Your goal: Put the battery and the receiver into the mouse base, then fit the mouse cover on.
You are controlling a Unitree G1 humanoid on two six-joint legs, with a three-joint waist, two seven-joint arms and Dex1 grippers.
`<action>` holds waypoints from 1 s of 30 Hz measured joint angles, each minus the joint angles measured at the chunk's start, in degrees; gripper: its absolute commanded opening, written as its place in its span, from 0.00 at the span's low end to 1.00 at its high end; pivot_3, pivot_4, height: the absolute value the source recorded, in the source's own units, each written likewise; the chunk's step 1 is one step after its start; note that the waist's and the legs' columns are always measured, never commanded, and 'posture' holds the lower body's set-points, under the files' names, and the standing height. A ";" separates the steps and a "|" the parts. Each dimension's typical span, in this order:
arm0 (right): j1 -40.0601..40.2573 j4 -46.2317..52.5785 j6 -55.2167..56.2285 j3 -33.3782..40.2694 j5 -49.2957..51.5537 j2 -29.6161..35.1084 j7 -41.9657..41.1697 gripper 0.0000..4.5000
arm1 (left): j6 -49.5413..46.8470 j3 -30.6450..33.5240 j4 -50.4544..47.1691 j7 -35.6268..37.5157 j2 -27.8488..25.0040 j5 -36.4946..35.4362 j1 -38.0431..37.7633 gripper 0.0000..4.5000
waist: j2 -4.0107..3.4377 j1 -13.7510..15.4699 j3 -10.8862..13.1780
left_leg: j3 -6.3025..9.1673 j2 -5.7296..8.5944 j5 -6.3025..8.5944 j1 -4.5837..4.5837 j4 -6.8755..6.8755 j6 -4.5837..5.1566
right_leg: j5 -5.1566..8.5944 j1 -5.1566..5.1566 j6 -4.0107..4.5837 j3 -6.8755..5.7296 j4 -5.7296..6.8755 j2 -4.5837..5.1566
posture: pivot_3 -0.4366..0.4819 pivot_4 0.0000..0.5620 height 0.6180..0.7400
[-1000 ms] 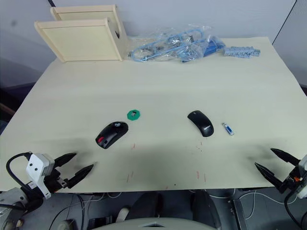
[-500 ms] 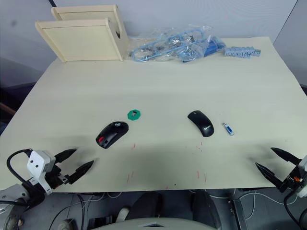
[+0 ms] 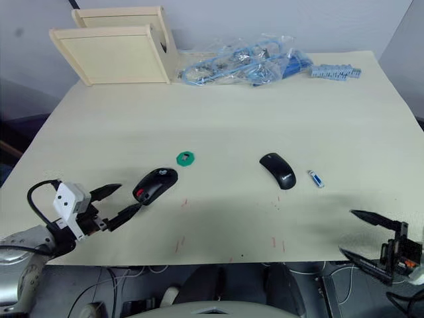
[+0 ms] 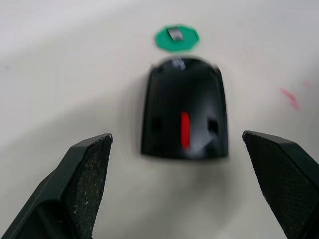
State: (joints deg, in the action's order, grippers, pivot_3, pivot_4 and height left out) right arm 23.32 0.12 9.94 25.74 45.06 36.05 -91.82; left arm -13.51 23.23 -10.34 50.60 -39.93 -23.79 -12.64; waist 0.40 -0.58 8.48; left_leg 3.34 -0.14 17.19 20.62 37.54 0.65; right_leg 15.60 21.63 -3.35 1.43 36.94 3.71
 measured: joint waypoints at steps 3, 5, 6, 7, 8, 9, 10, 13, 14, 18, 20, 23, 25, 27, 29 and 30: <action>-0.62 0.06 -0.81 -0.63 0.56 0.92 -0.28 1.00 | -0.61 -1.88 0.22 -0.97 0.09 0.25 2.77 0.99 | -0.02 -0.13 0.00 | -0.05 0.02 0.00 -0.01 0.02 0.00 | -0.01 0.00 -0.02 0.04 0.00 0.00 | 0.48 0.27 1.00; -1.12 0.05 -0.87 -0.66 0.75 1.07 -0.29 1.00 | -1.22 -3.12 0.25 -1.71 0.22 0.54 3.99 0.99 | -0.02 -0.15 0.00 | -0.02 0.02 0.00 -0.01 0.02 0.00 | -0.01 0.01 -0.01 0.02 0.00 -0.01 | 0.48 0.27 1.00; -1.39 0.05 -0.88 -0.79 0.84 1.07 -0.30 1.00 | -1.59 -3.75 0.25 -2.08 0.52 0.64 4.49 0.99 | -0.03 -0.14 0.01 | -0.02 0.02 0.00 0.00 0.02 0.00 | -0.01 0.01 -0.01 0.02 0.01 -0.01 | 0.48 0.27 1.00; -1.65 0.04 -0.87 -0.89 0.95 1.07 -0.30 1.00 | -1.90 -4.03 0.24 -2.26 0.74 0.66 4.77 0.99 | -0.03 -0.14 0.01 | 0.00 0.02 0.00 0.01 0.02 0.00 | -0.01 0.02 -0.01 0.01 0.01 -0.02 | 0.48 0.27 1.00; -1.86 0.00 -0.81 -0.94 1.02 1.07 -0.30 1.00 | -2.24 -4.42 0.25 -2.53 0.87 0.80 5.08 0.99 | -0.03 -0.09 0.01 | 0.01 0.02 0.00 0.02 0.02 0.00 | -0.01 0.02 -0.02 0.00 0.01 -0.01 | 0.48 0.27 1.00; -2.06 -0.12 -0.68 -1.01 1.08 1.07 -0.30 1.00 | -2.53 -5.16 0.26 -3.05 0.91 1.21 5.57 0.99 | -0.03 -0.03 0.01 | 0.01 0.02 0.00 0.02 0.02 0.00 | -0.01 0.02 -0.02 -0.01 0.01 -0.01 | 0.48 0.27 1.00; -2.26 -0.22 -0.50 -1.09 1.13 1.07 -0.30 1.00 | -2.71 -5.84 0.27 -3.49 0.98 1.39 5.98 0.99 | -0.03 -0.02 0.01 | 0.02 0.02 0.00 0.03 0.02 0.00 | -0.01 0.02 -0.02 -0.01 0.01 -0.01 | 0.48 0.27 1.00; -2.33 -0.90 0.19 -1.14 1.57 1.78 -0.30 1.00 | -3.73 -7.78 0.51 -4.12 1.05 2.21 7.21 0.99 | -0.03 0.12 0.01 | 0.02 0.04 0.00 0.03 0.02 0.00 | -0.01 0.01 -0.02 -0.01 0.01 0.00 | 0.48 0.27 1.00; -2.21 -1.48 0.64 -1.14 1.78 2.18 -0.30 1.00 | -4.05 -9.20 1.26 -4.52 1.04 3.35 8.31 0.99 | -0.03 0.23 0.01 | 0.03 0.05 0.00 0.03 0.02 0.00 | -0.01 0.01 -0.02 -0.03 0.02 -0.01 | 0.48 0.27 1.00; -2.08 -3.12 2.19 -1.27 2.04 2.97 -0.31 1.00 | -5.60 -12.10 2.73 -5.98 1.05 5.56 10.28 0.99 | -0.02 0.12 0.01 | 0.02 0.05 0.00 0.02 0.02 0.00 | -0.01 0.01 -0.02 -0.01 0.04 -0.02 | 0.48 0.27 1.00; -2.04 -3.85 3.09 -1.39 2.06 2.98 -0.31 1.00 | -6.48 -13.42 3.15 -6.39 0.77 6.92 10.70 0.99 | -0.02 0.01 0.01 | 0.01 0.05 0.00 0.01 0.02 0.00 | -0.01 0.01 -0.03 -0.01 0.04 -0.02 | 0.48 0.27 1.00; -1.67 -4.25 4.12 -1.90 2.16 3.11 -0.31 1.00 | -6.79 -14.28 3.14 -6.63 0.08 7.80 11.31 0.99 | -0.05 0.00 0.00 | 0.02 0.05 0.00 0.00 0.02 0.00 | -0.01 0.01 -0.03 0.00 0.07 -0.02 | 0.48 0.27 1.00; -1.46 -4.68 4.57 -2.30 2.23 3.50 -0.31 1.00 | -7.33 -14.45 3.09 -7.05 0.10 8.02 11.51 0.99 | -0.10 0.00 -0.03 | -0.01 0.05 0.00 -0.04 0.02 0.00 | -0.01 -0.01 -0.03 0.03 0.10 -0.01 | 0.48 0.27 1.00; -1.25 -5.00 5.37 -2.33 2.36 3.70 -0.32 1.00 | -7.69 -14.46 3.10 -7.54 0.37 8.01 11.51 0.99 | -0.10 0.00 -0.03 | 0.00 0.05 -0.01 -0.08 0.02 -0.01 | -0.01 -0.02 -0.03 0.03 0.16 -0.01 | 0.48 0.27 1.00; -1.12 -5.66 6.15 -2.51 2.55 3.96 -0.32 1.00 | -7.57 -14.37 3.15 -8.05 0.80 7.98 11.24 0.94 | -0.11 0.01 -0.04 | -0.01 0.05 -0.03 -0.13 0.03 -0.04 | -0.01 -0.03 -0.02 0.04 0.24 -0.01 | 0.48 0.27 1.00; -1.10 -5.69 6.32 -2.54 2.59 3.99 -0.31 1.00 | -7.45 -14.37 3.17 -8.05 0.81 7.98 11.15 0.87 | -0.11 0.00 -0.04 | -0.01 0.05 -0.03 -0.15 0.03 -0.04 | -0.01 -0.03 -0.02 0.06 0.27 -0.01 | 0.48 0.27 1.00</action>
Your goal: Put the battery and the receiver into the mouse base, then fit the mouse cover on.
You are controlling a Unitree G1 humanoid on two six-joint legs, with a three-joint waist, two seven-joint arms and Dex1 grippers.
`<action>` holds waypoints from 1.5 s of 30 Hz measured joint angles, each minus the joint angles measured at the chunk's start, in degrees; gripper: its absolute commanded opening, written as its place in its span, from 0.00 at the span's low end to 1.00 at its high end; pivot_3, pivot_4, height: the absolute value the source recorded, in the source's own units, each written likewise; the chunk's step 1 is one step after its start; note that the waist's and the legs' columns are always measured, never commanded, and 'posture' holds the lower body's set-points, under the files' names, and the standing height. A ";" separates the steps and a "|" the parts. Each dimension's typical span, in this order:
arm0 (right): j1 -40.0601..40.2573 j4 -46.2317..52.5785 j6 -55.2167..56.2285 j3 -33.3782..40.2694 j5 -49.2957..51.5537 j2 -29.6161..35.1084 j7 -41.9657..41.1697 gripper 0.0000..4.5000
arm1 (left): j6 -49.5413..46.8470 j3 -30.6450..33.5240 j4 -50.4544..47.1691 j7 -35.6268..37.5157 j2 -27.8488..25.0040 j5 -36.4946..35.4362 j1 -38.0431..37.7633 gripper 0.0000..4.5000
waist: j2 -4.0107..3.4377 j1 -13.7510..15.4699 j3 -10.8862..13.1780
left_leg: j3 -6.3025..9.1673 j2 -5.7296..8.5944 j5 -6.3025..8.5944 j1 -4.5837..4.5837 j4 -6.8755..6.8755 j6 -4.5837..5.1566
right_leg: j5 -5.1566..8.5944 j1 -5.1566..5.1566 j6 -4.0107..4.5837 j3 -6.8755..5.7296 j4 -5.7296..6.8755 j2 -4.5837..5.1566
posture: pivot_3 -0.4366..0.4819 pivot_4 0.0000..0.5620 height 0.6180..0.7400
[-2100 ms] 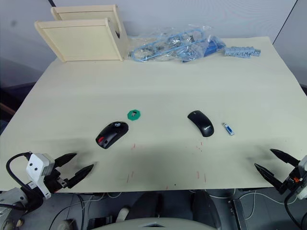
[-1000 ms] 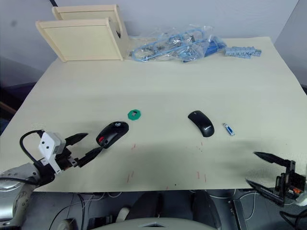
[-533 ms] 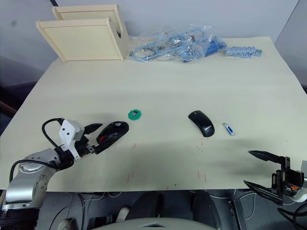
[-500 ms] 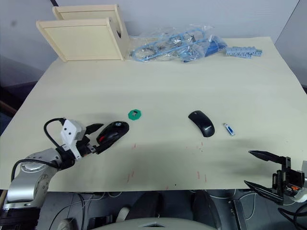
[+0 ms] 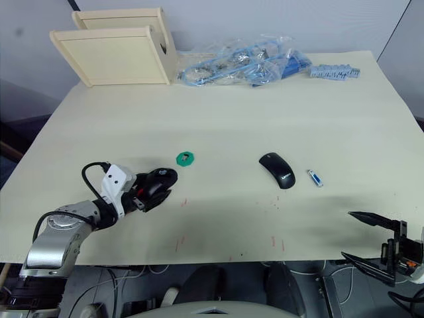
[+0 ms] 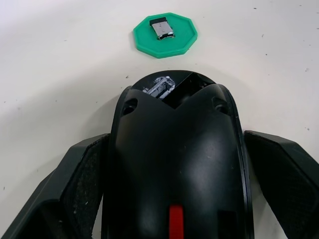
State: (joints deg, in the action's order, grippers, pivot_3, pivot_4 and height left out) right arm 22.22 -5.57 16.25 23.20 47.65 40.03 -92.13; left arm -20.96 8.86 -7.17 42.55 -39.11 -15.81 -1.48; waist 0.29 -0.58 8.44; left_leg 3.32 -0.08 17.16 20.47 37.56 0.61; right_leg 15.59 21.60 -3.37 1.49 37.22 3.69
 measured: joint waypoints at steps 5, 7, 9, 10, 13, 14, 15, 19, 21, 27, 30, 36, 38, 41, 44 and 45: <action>0.28 -0.89 1.41 -0.31 0.21 0.24 -0.01 1.00 | 2.60 0.23 1.47 0.28 0.70 -0.41 -0.92 0.66 | -0.02 -0.14 -0.01 | -0.21 0.00 0.00 -0.25 0.00 -0.01 | 0.02 -0.05 0.02 0.22 0.25 -0.01 | 0.48 0.27 1.00; 0.28 -1.39 1.80 -0.37 0.41 0.43 -0.01 1.00 | 3.77 0.32 2.49 0.69 0.72 -0.66 -0.93 0.66 | -0.03 -0.20 -0.01 | -0.40 -0.01 0.00 -0.40 0.00 0.00 | 0.02 -0.06 0.02 0.43 0.40 -0.05 | 0.48 0.27 1.00; 0.27 -1.66 1.96 -0.38 0.60 0.49 -0.01 1.00 | 4.13 0.35 2.94 0.79 0.75 -0.74 -0.91 0.66 | -0.02 -0.21 -0.01 | -0.51 -0.02 0.00 -0.49 0.00 0.00 | 0.03 -0.07 0.01 0.56 0.46 -0.08 | 0.48 0.27 1.00; 0.28 -1.74 2.02 -0.38 0.64 0.49 -0.01 1.00 | 4.26 0.38 3.15 0.81 0.77 -0.82 -0.89 0.66 | -0.02 -0.22 -0.01 | -0.57 -0.02 0.00 -0.54 0.00 0.00 | 0.03 -0.08 0.01 0.63 0.50 -0.10 | 0.48 0.27 1.00; 0.15 -2.17 2.73 -0.90 1.19 0.66 -0.02 1.00 | 5.18 0.15 3.82 4.59 -1.02 -1.47 -0.23 0.66 | 0.19 -0.21 0.12 | -0.73 -0.04 -0.01 -0.60 0.00 0.00 | 0.02 -0.06 0.00 0.81 0.51 -0.16 | 0.48 0.27 1.00; 0.13 -2.18 2.73 -0.90 1.30 0.71 -0.02 1.00 | 5.15 0.11 3.77 5.09 -1.36 -1.55 -0.22 0.66 | 0.21 -0.21 0.13 | -0.74 -0.05 -0.01 -0.60 0.00 0.00 | 0.02 -0.06 0.00 0.82 0.50 -0.16 | 0.48 0.27 1.00; 0.03 -2.21 2.75 -0.90 1.40 0.77 -0.02 1.00 | 5.03 -0.04 3.70 5.66 -1.61 -1.67 -0.10 0.66 | 0.24 -0.19 0.15 | -0.75 -0.05 0.00 -0.60 0.00 0.00 | 0.02 -0.06 -0.01 0.82 0.50 -0.15 | 0.48 0.27 1.00; -0.93 -2.50 2.84 -1.94 1.86 1.76 -0.03 1.00 | 3.44 -3.52 -0.70 10.48 -4.34 -1.89 4.35 0.66 | 0.50 0.06 0.35 | -0.72 -0.04 0.00 -0.52 0.01 0.00 | 0.01 -0.05 -0.02 0.78 0.44 -0.10 | 0.48 0.27 1.00; -1.24 -2.62 2.87 -2.14 1.94 1.90 -0.03 1.00 | 2.50 -5.21 -2.13 11.56 -4.74 -1.92 6.37 0.66 | 0.49 0.11 0.35 | -0.71 -0.03 0.00 -0.50 0.01 0.00 | 0.01 -0.04 -0.02 0.76 0.43 -0.10 | 0.48 0.27 1.00; -2.09 -3.48 3.37 -2.56 2.14 2.33 -0.03 1.00 | -1.33 -15.08 -6.98 16.01 -3.58 -1.85 13.33 0.66 | 0.48 -0.13 0.40 | -0.70 -0.04 0.00 -0.44 0.00 0.00 | 0.02 -0.02 -0.02 0.76 0.39 -0.13 | 0.48 0.27 1.00; -2.28 -3.51 3.40 -2.59 2.22 2.36 -0.03 1.00 | -1.99 -19.12 -8.18 17.23 -2.55 -1.25 14.88 0.66 | 0.47 -0.25 0.45 | -0.72 -0.04 0.00 -0.44 0.00 0.01 | 0.02 -0.02 -0.02 0.78 0.40 -0.16 | 0.48 0.27 1.00; -2.28 -3.48 3.37 -2.60 2.40 2.47 -0.03 1.00 | -1.29 -27.36 -8.40 17.42 0.01 3.91 17.11 0.66 | 0.49 -0.08 0.50 | -0.69 -0.03 0.00 -0.45 0.00 0.01 | 0.02 -0.03 -0.02 0.79 0.42 -0.20 | 0.48 0.27 1.00; -2.27 -3.41 3.26 -2.62 2.55 2.92 -0.03 1.00 | -0.75 -30.01 -8.54 17.41 0.83 5.99 17.44 0.66 | 0.49 -0.08 0.50 | -0.72 -0.03 0.00 -0.45 0.00 0.01 | 0.02 -0.03 -0.03 0.82 0.41 -0.20 | 0.48 0.27 1.00; -2.38 -3.37 3.19 -2.61 2.78 3.24 -0.03 1.00 | -0.21 -32.41 -8.13 17.09 2.78 7.99 18.19 0.66 | 0.51 -0.07 0.54 | -0.69 -0.03 0.00 -0.44 0.00 0.01 | 0.02 -0.03 -0.02 0.81 0.41 -0.21 | 0.48 0.27 1.00; -3.02 -3.35 3.20 -2.61 2.94 3.25 -0.03 1.00 | -0.34 -33.14 -6.67 15.92 4.31 9.75 19.92 0.66 | 0.52 -0.07 0.54 | -0.68 -0.03 0.00 -0.45 0.01 0.02 | 0.02 -0.04 -0.02 0.81 0.43 -0.23 | 0.48 0.27 1.00; -3.07 -3.36 3.20 -2.61 2.95 3.25 -0.03 1.00 | -0.26 -33.41 -6.18 15.76 4.51 10.25 20.03 0.66 | 0.51 -0.12 0.54 | -0.68 -0.03 0.00 -0.45 0.01 0.02 | 0.02 -0.04 -0.02 0.82 0.43 -0.24 | 0.48 0.27 1.00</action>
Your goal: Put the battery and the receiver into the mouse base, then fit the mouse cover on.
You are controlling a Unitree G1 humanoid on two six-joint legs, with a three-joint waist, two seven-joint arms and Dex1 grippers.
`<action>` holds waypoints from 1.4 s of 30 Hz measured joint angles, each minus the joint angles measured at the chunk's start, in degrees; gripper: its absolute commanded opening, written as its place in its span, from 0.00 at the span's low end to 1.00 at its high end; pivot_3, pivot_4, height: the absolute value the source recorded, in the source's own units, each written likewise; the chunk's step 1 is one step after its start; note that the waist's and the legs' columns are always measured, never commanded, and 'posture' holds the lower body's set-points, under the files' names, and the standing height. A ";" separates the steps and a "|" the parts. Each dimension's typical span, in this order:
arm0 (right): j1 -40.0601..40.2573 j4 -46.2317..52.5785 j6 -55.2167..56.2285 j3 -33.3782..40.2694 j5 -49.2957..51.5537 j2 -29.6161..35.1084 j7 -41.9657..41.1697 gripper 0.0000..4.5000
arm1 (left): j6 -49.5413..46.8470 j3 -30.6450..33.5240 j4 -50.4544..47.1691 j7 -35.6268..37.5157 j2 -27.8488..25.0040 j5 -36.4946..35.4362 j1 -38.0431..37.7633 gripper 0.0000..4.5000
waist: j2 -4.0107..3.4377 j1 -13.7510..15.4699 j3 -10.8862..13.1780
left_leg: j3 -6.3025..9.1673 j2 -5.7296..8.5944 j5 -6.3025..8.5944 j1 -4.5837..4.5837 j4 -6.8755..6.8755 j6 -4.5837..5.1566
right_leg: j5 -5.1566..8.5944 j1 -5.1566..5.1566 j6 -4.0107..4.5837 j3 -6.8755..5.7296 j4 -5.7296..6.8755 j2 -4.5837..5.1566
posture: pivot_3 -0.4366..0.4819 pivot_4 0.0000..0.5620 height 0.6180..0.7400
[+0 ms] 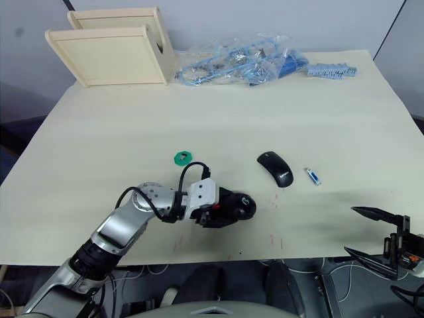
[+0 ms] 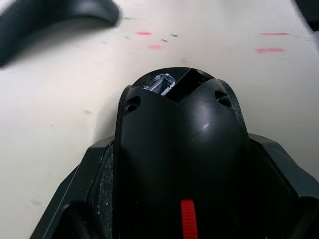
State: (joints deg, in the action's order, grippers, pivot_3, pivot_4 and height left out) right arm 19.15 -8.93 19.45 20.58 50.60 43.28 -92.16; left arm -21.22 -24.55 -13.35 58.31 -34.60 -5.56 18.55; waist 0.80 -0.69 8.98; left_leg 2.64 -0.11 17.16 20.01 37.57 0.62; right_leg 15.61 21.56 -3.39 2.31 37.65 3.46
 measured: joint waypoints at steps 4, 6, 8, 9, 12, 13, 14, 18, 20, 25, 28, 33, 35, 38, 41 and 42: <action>-0.63 0.00 0.00 0.00 -0.04 0.00 0.00 1.00 | 0.78 -0.42 0.72 0.01 0.03 1.11 0.12 0.66 | 0.00 0.01 0.00 | 0.00 -0.01 0.00 0.00 0.00 0.00 | 0.00 -0.01 0.00 0.01 -0.01 0.00 | 0.48 0.27 1.00; -0.97 -0.01 -0.11 0.02 -0.18 -0.01 0.00 1.00 | 0.92 -0.44 0.83 -0.02 0.24 1.26 0.11 0.66 | 0.00 0.06 0.00 | 0.01 -0.01 0.00 0.00 0.00 0.00 | 0.00 -0.01 0.00 0.00 -0.01 0.00 | 0.48 0.27 1.00; -1.52 -0.03 -0.70 0.30 -0.93 -0.19 0.03 1.00 | 1.19 -0.44 0.91 -0.04 0.32 1.42 0.08 0.66 | -0.01 0.07 0.00 | 0.01 -0.01 0.00 0.00 0.00 0.00 | 0.00 -0.01 0.00 0.00 0.00 0.00 | 0.48 0.27 1.00; -1.89 -0.04 -1.06 0.60 -1.29 -0.46 0.03 1.00 | 1.23 -0.44 0.92 -0.05 0.37 1.47 0.06 0.66 | -0.01 0.07 -0.01 | 0.01 -0.01 0.00 -0.01 0.00 0.00 | 0.00 -0.01 0.00 0.00 0.00 0.00 | 0.48 0.27 1.00; -2.39 -0.04 -1.60 1.20 -3.09 -1.19 1.07 1.00 | 1.48 -0.48 0.91 -0.03 0.46 1.54 -0.08 0.66 | -0.01 0.14 -0.01 | 0.02 -0.01 0.00 0.00 0.00 0.00 | 0.00 -0.01 0.00 -0.01 -0.01 0.01 | 0.48 0.27 1.00; -2.49 -0.02 -1.73 1.33 -4.35 -1.36 2.48 1.00 | 1.60 -0.50 0.91 0.00 0.45 1.61 -0.08 0.66 | -0.02 0.13 -0.01 | 0.02 -0.01 0.00 0.00 0.00 0.00 | 0.00 -0.01 0.00 0.00 -0.01 0.01 | 0.48 0.27 1.00; -2.54 -0.02 -1.81 1.44 -5.10 -1.49 3.26 1.00 | 1.64 -0.51 0.91 0.01 0.45 1.64 -0.08 0.66 | -0.02 0.13 -0.01 | 0.02 -0.01 0.00 0.00 0.00 0.00 | 0.00 -0.01 0.00 0.00 -0.01 0.01 | 0.48 0.27 1.00; -3.10 1.76 -6.47 1.48 -9.38 -1.65 11.80 1.00 | 1.71 -0.46 0.91 0.15 0.37 1.79 -0.08 0.66 | -0.03 0.12 -0.02 | 0.02 -0.01 0.00 -0.01 0.00 0.00 | 0.00 -0.01 0.00 0.00 0.01 0.00 | 0.48 0.27 1.00; -4.12 3.30 -7.90 1.48 -10.67 -2.29 15.47 1.00 | 1.70 -0.40 0.91 0.18 0.29 1.87 -0.04 0.66 | -0.04 0.08 -0.03 | 0.02 0.00 0.00 -0.01 0.00 0.00 | 0.00 -0.01 0.00 0.01 0.01 0.00 | 0.48 0.27 1.00; -4.84 7.65 -10.90 -0.10 -19.15 -4.10 27.56 1.00 | 1.80 -0.42 0.83 0.16 0.34 1.86 -0.21 0.66 | -0.05 0.09 -0.03 | 0.05 0.01 0.00 0.02 0.00 -0.01 | 0.01 0.01 -0.01 -0.03 0.01 -0.04 | 0.48 0.27 1.00; -5.04 10.65 -15.48 -1.97 -24.34 -5.09 35.79 1.00 | 1.60 -0.15 0.76 0.07 0.31 1.79 -0.43 0.66 | -0.05 0.08 -0.03 | 0.05 0.01 0.00 0.03 0.00 0.00 | 0.01 0.02 -0.01 -0.03 0.00 -0.05 | 0.48 0.27 1.00; -8.11 16.23 -24.89 -4.78 -27.70 -8.98 47.99 1.00 | 1.70 0.01 0.75 -0.11 0.37 1.78 -0.71 0.66 | -0.07 -0.01 -0.04 | 0.07 0.01 0.00 0.02 0.00 -0.01 | 0.01 0.02 -0.01 -0.02 0.03 -0.10 | 0.48 0.27 1.00; -9.52 17.56 -27.97 -5.73 -28.68 -9.45 50.96 1.00 | 1.68 0.02 0.75 -0.10 0.37 1.76 -0.73 0.66 | -0.08 -0.02 -0.04 | 0.06 0.01 0.00 0.02 0.00 -0.01 | 0.01 0.03 -0.01 -0.01 0.03 -0.10 | 0.48 0.27 1.00; -11.43 17.85 -32.15 -7.13 -30.69 -9.89 54.94 1.00 | 1.70 0.02 0.75 -0.07 0.38 1.73 -0.73 0.66 | -0.08 -0.02 -0.04 | 0.07 0.01 0.00 0.04 0.00 -0.01 | 0.01 0.04 -0.01 -0.02 0.02 -0.11 | 0.48 0.27 1.00; -13.28 17.78 -35.36 -7.83 -32.28 -10.53 58.17 1.00 | 1.61 0.01 0.85 0.16 0.38 1.60 -0.61 0.66 | -0.08 -0.02 -0.04 | 0.08 0.02 0.00 0.05 0.00 0.00 | 0.01 0.05 0.00 -0.04 0.02 -0.12 | 0.48 0.27 1.00; -13.54 17.80 -36.40 -8.09 -32.57 -10.56 59.04 1.00 | 1.59 -0.05 0.90 0.25 0.38 1.59 -0.51 0.66 | -0.08 -0.01 -0.04 | 0.08 0.02 0.00 0.05 0.00 -0.01 | 0.01 0.06 0.00 -0.04 0.02 -0.12 | 0.48 0.27 1.00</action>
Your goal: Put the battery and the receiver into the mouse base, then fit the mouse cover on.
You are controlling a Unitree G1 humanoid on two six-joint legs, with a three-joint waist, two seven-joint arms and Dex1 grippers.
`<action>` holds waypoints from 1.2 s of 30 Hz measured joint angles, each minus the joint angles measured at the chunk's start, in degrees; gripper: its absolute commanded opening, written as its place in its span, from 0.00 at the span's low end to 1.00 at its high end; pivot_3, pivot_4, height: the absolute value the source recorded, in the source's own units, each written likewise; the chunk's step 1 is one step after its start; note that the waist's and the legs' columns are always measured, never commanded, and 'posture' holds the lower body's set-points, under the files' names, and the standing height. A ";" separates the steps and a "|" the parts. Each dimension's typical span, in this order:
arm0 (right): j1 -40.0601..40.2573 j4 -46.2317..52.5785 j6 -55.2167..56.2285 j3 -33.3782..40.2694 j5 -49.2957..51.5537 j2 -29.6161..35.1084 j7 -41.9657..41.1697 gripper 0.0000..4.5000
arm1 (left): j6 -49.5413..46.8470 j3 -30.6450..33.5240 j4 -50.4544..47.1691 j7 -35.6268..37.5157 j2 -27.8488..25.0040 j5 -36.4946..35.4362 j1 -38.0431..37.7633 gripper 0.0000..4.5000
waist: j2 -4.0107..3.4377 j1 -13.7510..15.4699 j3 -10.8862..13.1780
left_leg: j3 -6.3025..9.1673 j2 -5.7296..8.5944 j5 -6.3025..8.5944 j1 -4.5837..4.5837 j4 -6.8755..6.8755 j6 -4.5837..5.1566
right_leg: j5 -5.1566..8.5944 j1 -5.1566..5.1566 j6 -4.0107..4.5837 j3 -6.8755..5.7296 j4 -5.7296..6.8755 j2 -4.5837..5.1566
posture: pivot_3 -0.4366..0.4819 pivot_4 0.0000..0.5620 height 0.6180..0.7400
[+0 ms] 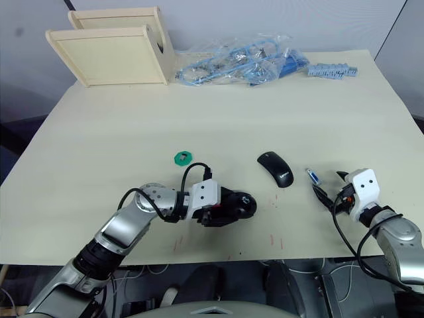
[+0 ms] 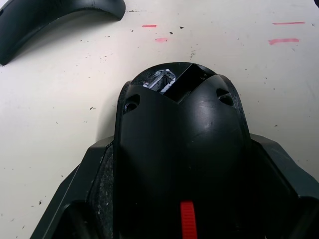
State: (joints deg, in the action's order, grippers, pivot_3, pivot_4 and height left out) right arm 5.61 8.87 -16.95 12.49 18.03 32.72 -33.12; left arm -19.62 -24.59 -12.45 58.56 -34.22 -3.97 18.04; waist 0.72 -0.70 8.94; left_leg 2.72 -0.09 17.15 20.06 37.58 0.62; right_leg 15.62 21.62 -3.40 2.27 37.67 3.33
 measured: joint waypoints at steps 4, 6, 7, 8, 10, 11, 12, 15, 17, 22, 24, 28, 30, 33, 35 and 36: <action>-0.53 0.12 -2.40 -0.40 -0.28 -0.03 1.07 1.00 | 0.04 0.00 0.29 0.19 0.00 0.00 0.29 0.66 | 0.00 -0.04 0.00 | -0.01 0.00 0.00 0.00 0.00 0.00 | 0.00 0.00 0.00 0.01 0.00 -0.01 | 0.48 0.27 1.00; -0.81 0.15 -2.96 -0.40 -0.20 -0.01 0.94 1.00 | 0.02 0.00 0.32 0.27 -0.01 0.00 0.30 0.66 | 0.00 -0.06 0.00 | -0.01 0.00 0.00 0.00 0.01 0.00 | 0.00 -0.01 0.00 0.01 0.01 -0.01 | 0.48 0.27 1.00; -0.88 0.22 -3.11 -0.41 -0.10 -0.01 0.86 1.00 | 0.01 0.00 0.33 0.28 -0.01 0.00 0.32 0.66 | 0.00 -0.07 0.00 | -0.01 0.00 0.00 0.00 0.02 0.00 | 0.00 -0.01 0.00 0.01 0.01 -0.03 | 0.48 0.27 1.00; -0.95 0.39 -3.51 -0.41 0.02 -0.01 0.74 1.00 | 0.00 0.01 0.34 0.35 -0.04 0.00 0.34 0.66 | 0.00 -0.08 0.00 | 0.00 0.00 0.00 0.00 0.02 0.00 | 0.00 -0.01 0.00 0.01 0.01 -0.04 | 0.48 0.27 1.00; -1.21 0.75 -4.20 -0.58 -0.02 0.13 0.35 1.00 | 0.00 0.02 0.35 0.40 -0.07 0.00 0.37 0.66 | 0.00 -0.08 0.00 | 0.00 0.00 0.00 0.00 0.03 0.00 | 0.00 -0.01 0.00 0.01 0.01 -0.07 | 0.48 0.27 1.00; -1.25 0.76 -4.21 -0.64 -0.02 0.13 0.30 1.00 | 0.00 0.02 0.36 0.41 -0.07 0.00 0.37 0.66 | 0.00 -0.08 0.00 | 0.00 0.00 0.00 0.00 0.03 0.00 | 0.00 0.00 0.00 0.01 0.01 -0.08 | 0.48 0.27 1.00; -1.38 0.76 -4.26 -0.78 -0.05 0.14 0.15 1.00 | 0.02 0.02 0.38 0.42 -0.07 0.00 0.37 0.66 | 0.00 -0.08 0.00 | 0.00 0.00 0.00 0.00 0.03 0.00 | 0.00 0.00 0.00 0.01 0.01 -0.08 | 0.48 0.27 1.00; -2.20 0.84 -5.01 -1.55 -0.12 0.50 -0.48 1.00 | 0.09 -0.01 0.44 0.46 -0.07 0.00 0.39 0.66 | 0.00 -0.08 0.00 | 0.00 0.00 0.00 0.00 0.03 0.00 | 0.00 0.00 0.00 0.02 0.01 -0.08 | 0.48 0.27 1.00; -2.34 0.92 -5.39 -1.58 -0.10 0.75 -0.72 1.00 | 0.11 -0.02 0.44 0.46 -0.07 0.00 0.39 0.66 | 0.00 -0.06 0.00 | 0.01 0.00 0.00 0.00 0.03 0.00 | 0.00 0.00 0.00 0.01 0.00 -0.08 | 0.48 0.27 1.00; -3.36 1.52 -7.94 -2.13 -0.01 1.82 -1.57 1.00 | 0.10 -0.01 0.45 0.47 -0.08 0.00 0.38 0.66 | 0.00 -0.08 0.00 | 0.00 0.00 0.00 0.00 0.03 0.00 | 0.00 0.00 0.00 0.01 0.00 -0.08 | 0.48 0.27 1.00; -3.51 1.68 -8.52 -2.14 0.00 2.00 -1.76 0.91 | 0.11 -0.01 0.44 0.47 -0.08 0.00 0.38 0.66 | 0.01 -0.07 0.00 | 0.01 0.00 0.00 0.00 0.03 0.00 | 0.00 0.00 0.00 0.00 0.00 -0.08 | 0.48 0.27 1.00; -3.50 2.06 -8.89 -2.64 0.07 1.99 -2.24 0.55 | 0.20 -0.01 0.43 0.46 -0.08 0.00 0.33 0.66 | 0.00 -0.06 0.00 | 0.01 -0.01 0.00 0.01 0.03 0.00 | 0.00 0.00 0.01 0.01 -0.01 -0.09 | 0.48 0.27 1.00; -3.46 2.16 -8.86 -2.64 -0.04 1.99 -2.34 0.33 | 0.23 -0.01 0.43 0.46 -0.08 -0.01 0.31 0.66 | 0.01 -0.07 0.00 | 0.01 -0.01 0.00 0.01 0.03 0.00 | 0.00 0.00 0.00 0.01 -0.01 -0.09 | 0.48 0.27 1.00; -3.36 2.16 -8.30 -2.63 -0.34 1.99 -2.36 0.09 | 0.28 -0.01 0.44 0.45 -0.08 0.00 0.31 0.66 | 0.00 -0.06 0.00 | 0.02 -0.01 0.00 0.01 0.03 0.00 | 0.00 0.00 0.00 0.00 -0.01 -0.09 | 0.48 0.27 1.00; -3.12 2.16 -7.73 -2.62 -0.44 1.99 -2.39 0.02 | 0.33 -0.01 0.47 0.44 -0.08 0.00 0.31 0.66 | 0.01 -0.06 0.00 | 0.02 -0.01 0.00 0.02 0.03 0.00 | 0.00 0.00 0.00 0.00 -0.01 -0.09 | 0.48 0.27 1.00; -3.00 2.16 -7.60 -2.61 -0.48 1.99 -2.42 0.02 | 0.34 -0.01 0.47 0.43 -0.07 0.00 0.31 0.66 | 0.01 -0.06 0.00 | 0.01 -0.01 0.00 0.02 0.03 0.00 | 0.00 0.00 0.00 0.00 -0.01 -0.09 | 0.48 0.27 1.00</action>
State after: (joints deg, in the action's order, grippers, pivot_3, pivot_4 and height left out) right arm 2.61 11.03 -24.56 9.88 17.55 34.71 -35.54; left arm -19.28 -24.60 -11.98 59.00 -34.30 -3.97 18.34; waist 0.73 -0.76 8.94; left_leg 2.74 -0.10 17.15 20.08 37.61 0.62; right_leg 15.62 21.62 -3.40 2.27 37.65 3.24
